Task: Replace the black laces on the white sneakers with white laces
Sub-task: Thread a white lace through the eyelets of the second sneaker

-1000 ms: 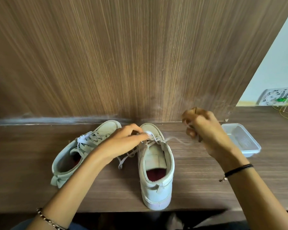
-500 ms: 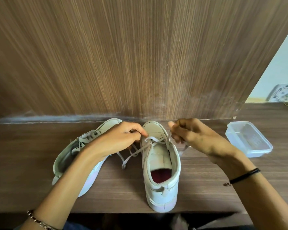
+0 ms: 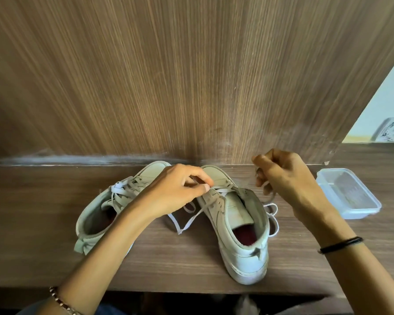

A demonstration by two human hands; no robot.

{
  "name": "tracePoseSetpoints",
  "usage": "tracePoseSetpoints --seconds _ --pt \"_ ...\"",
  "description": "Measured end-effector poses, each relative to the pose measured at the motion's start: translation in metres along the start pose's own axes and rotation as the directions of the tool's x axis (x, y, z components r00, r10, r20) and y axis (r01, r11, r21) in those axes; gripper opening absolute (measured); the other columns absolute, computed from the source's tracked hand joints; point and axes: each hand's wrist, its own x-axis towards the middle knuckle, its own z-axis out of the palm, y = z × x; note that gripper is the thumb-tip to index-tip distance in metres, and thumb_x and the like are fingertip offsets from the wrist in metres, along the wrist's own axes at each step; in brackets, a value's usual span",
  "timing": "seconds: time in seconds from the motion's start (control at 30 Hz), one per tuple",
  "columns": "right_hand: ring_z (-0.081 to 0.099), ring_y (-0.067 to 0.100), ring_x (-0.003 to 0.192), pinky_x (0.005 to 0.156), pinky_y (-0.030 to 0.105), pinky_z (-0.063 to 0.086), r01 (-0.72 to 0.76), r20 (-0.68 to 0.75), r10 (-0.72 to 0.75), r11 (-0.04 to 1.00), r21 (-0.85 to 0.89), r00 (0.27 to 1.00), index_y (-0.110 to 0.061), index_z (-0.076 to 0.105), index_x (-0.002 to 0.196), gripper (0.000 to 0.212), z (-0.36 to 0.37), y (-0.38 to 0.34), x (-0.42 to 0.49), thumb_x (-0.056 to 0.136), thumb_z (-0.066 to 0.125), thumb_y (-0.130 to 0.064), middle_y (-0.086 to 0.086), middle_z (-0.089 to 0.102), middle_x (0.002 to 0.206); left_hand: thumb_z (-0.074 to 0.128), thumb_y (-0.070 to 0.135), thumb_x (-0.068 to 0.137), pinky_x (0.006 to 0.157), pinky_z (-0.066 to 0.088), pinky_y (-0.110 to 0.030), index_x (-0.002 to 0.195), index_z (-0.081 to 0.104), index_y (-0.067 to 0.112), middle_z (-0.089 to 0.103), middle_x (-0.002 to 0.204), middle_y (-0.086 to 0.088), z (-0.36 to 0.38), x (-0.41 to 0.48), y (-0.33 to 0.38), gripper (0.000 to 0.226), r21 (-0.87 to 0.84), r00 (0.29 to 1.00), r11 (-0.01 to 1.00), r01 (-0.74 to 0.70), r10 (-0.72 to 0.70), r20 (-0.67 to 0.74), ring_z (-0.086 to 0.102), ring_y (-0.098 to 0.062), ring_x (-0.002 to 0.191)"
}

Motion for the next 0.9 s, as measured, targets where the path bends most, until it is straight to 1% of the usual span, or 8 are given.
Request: tracePoseSetpoints --seconds 0.13,0.23,0.4,0.47,0.53,0.73,0.8,0.9 --pt "0.067 0.000 0.074 0.065 0.011 0.049 0.056 0.126 -0.021 0.959 -0.277 0.992 -0.027 0.069 0.093 0.007 -0.004 0.007 0.000 0.098 0.065 -0.031 -0.012 0.073 0.085 0.071 0.033 0.094 0.092 0.053 -0.032 0.097 0.078 0.036 0.071 0.103 0.015 0.009 0.005 0.002 0.009 0.027 0.998 0.998 -0.065 0.065 -0.006 0.064 0.002 0.097" --pt "0.071 0.006 0.083 0.073 0.021 0.053 0.060 0.357 0.029 0.970 -0.234 0.934 -0.030 0.076 0.096 0.016 -0.003 0.007 -0.002 0.102 0.062 -0.033 -0.010 0.076 0.088 0.073 0.036 0.092 0.091 0.054 -0.039 0.095 0.079 0.035 0.067 0.099 0.010 0.013 0.008 0.002 0.006 0.039 0.997 0.997 -0.072 0.071 0.002 0.063 -0.007 0.093" --pt "0.073 0.019 0.100 0.086 0.027 0.058 0.064 0.581 0.004 0.993 -0.096 0.814 -0.022 0.078 0.111 0.016 -0.013 0.002 -0.002 0.100 0.067 -0.025 -0.001 0.077 0.104 0.074 0.035 0.091 0.095 0.052 -0.043 0.091 0.079 0.026 0.067 0.096 0.010 0.004 0.008 0.002 0.010 0.060 0.998 0.998 -0.026 0.023 0.060 0.065 -0.008 0.093" --pt "0.071 0.015 0.107 0.097 0.031 0.057 0.074 0.660 -0.012 0.995 -0.066 0.751 -0.021 0.075 0.118 0.023 -0.016 0.001 -0.003 0.095 0.073 -0.019 -0.002 0.076 0.112 0.073 0.037 0.091 0.095 0.052 -0.042 0.092 0.078 0.025 0.065 0.096 0.009 -0.001 0.007 0.001 0.013 0.083 0.996 0.996 -0.013 0.005 0.088 0.065 -0.006 0.091" --pt "0.071 0.008 0.106 0.100 0.032 0.056 0.187 0.658 -0.064 0.975 -0.119 0.750 -0.025 0.075 0.116 0.027 -0.012 0.002 -0.005 0.091 0.078 -0.017 -0.008 0.077 0.109 0.074 0.038 0.091 0.095 0.051 -0.043 0.091 0.078 0.025 0.063 0.095 0.008 -0.005 0.006 0.000 0.013 0.076 0.994 0.997 -0.014 0.006 0.111 0.063 -0.006 0.087" --pt "0.073 0.000 0.082 0.077 0.016 0.055 0.443 0.530 -0.284 0.874 -0.199 0.799 -0.025 0.081 0.102 0.014 -0.002 0.004 -0.006 0.088 0.082 -0.024 -0.017 0.077 0.086 0.076 0.035 0.090 0.088 0.053 -0.038 0.088 0.079 0.031 0.065 0.095 0.007 -0.005 0.004 0.002 0.006 0.036 0.988 0.997 -0.070 0.065 0.144 0.064 -0.012 0.090" --pt "0.071 -0.005 0.085 0.078 0.011 0.051 0.549 0.524 -0.375 0.806 -0.224 0.765 -0.024 0.082 0.103 0.016 -0.002 0.005 -0.005 0.087 0.082 -0.023 -0.018 0.077 0.089 0.077 0.033 0.083 0.082 0.051 -0.034 0.084 0.078 0.033 0.063 0.093 0.009 -0.001 0.004 0.006 0.001 0.050 0.986 0.995 -0.088 0.079 0.145 0.061 -0.011 0.088" --pt "0.063 -0.012 0.077 0.072 0.003 0.042 0.669 0.531 -0.477 0.698 -0.254 0.700 -0.022 0.083 0.103 0.018 0.002 0.008 -0.006 0.085 0.084 -0.018 -0.019 0.073 0.088 0.073 0.040 0.068 0.075 0.050 -0.046 0.082 0.075 0.040 0.059 0.086 0.013 -0.001 0.007 0.011 0.015 0.112 0.993 0.992 -0.064 0.053 0.102 0.057 -0.018 0.080"
